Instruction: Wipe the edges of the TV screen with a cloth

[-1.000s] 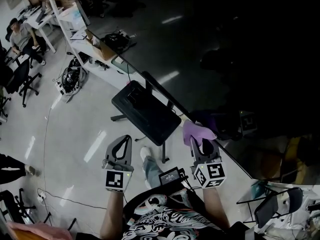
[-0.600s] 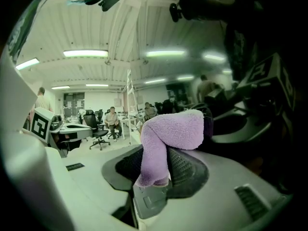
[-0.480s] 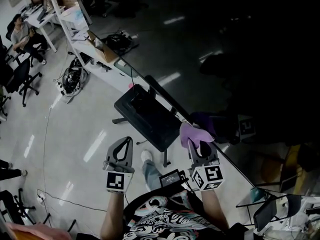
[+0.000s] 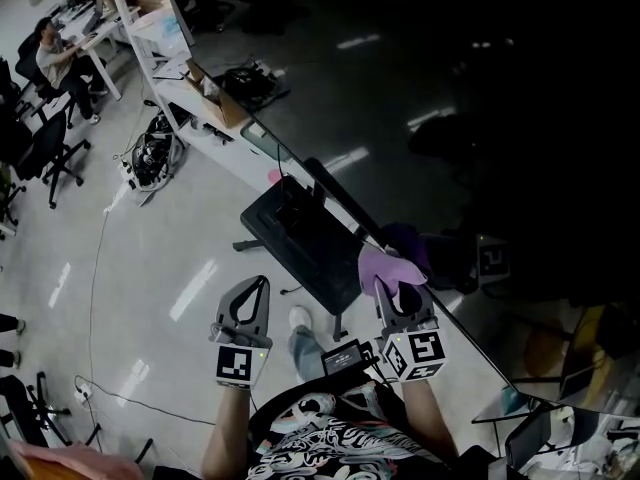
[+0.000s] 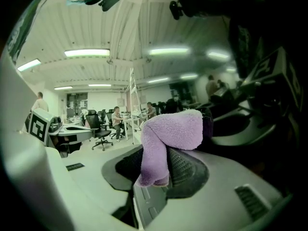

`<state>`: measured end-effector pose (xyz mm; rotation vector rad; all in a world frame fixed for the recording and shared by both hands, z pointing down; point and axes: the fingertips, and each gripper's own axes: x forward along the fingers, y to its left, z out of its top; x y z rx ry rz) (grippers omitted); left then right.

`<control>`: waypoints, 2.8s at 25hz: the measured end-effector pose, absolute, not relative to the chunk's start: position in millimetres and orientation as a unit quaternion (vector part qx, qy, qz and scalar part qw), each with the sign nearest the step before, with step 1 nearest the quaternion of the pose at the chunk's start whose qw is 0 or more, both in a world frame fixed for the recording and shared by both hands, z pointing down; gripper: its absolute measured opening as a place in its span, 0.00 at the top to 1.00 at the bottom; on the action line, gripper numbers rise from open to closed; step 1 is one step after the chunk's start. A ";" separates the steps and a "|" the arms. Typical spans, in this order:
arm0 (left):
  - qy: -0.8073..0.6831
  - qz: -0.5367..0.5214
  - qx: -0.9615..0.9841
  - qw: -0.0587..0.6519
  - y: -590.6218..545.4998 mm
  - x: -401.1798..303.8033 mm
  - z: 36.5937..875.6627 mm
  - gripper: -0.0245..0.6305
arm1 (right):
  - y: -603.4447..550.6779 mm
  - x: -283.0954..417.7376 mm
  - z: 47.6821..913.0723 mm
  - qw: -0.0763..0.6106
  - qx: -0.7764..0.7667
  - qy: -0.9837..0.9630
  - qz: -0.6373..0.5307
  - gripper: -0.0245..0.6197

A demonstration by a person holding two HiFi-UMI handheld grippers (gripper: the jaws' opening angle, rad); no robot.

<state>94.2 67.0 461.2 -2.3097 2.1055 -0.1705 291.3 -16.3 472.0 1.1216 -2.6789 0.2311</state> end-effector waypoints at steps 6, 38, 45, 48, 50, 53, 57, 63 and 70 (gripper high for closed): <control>0.675 -0.059 -0.735 0.004 51.3 65.0 458.7 0.94 | -33.9 254.8 468.2 0.115 0.372 -0.917 0.086 0.73; 0.706 -0.071 -0.705 0.005 -47.4 -58.2 455.1 0.94 | -123.4 87.5 464.0 0.090 0.334 -0.929 0.132 0.73; 0.718 -0.083 -0.691 0.014 -40.9 -74.3 450.7 0.94 | -133.0 75.6 459.2 0.074 0.345 -0.925 0.140 0.73; 0.722 -0.081 -0.686 0.014 -37.6 -88.6 454.3 0.94 | -135.9 64.9 464.4 0.077 0.346 -0.924 0.145 0.73; 0.727 -0.073 -0.682 0.011 -39.7 -99.8 456.8 0.94 | -139.5 57.9 467.6 0.081 0.347 -0.923 0.144 0.73; 0.728 -0.070 -0.682 0.010 -45.0 -117.1 457.8 0.94 | -146.1 47.5 469.3 0.090 0.354 -0.920 0.140 0.73; 0.726 -0.076 -0.683 0.019 -50.5 -148.1 452.5 0.94 | -154.5 30.5 472.8 0.105 0.364 -0.915 0.138 0.73; 0.730 -0.082 -0.678 0.021 -57.4 -187.0 451.7 0.94 | -170.8 2.2 475.7 0.102 0.375 -0.910 0.142 0.73; 0.720 -0.091 -0.688 0.015 -57.8 -213.5 449.5 0.94 | -174.9 -17.7 472.6 0.106 0.395 -0.902 0.137 0.73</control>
